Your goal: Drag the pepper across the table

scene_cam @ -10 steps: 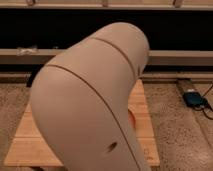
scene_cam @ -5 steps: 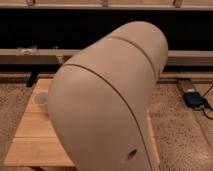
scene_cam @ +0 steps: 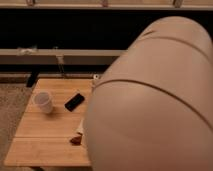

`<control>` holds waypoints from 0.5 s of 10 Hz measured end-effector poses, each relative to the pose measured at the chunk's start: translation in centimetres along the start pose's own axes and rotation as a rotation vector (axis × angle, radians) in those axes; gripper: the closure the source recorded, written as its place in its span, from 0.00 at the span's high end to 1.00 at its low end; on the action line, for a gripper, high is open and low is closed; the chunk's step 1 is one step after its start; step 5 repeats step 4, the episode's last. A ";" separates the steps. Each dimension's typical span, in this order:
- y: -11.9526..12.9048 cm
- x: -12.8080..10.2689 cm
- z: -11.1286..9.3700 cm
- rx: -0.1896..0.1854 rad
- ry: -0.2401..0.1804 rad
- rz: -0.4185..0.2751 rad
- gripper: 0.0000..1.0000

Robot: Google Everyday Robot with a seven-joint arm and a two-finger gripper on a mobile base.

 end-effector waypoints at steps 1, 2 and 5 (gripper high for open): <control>0.2 -0.4 -0.8 -0.016 -0.025 -0.027 0.80; 0.8 -1.3 -1.5 -0.045 -0.047 -0.069 0.80; 2.0 -3.0 -2.8 -0.130 -0.076 -0.161 0.80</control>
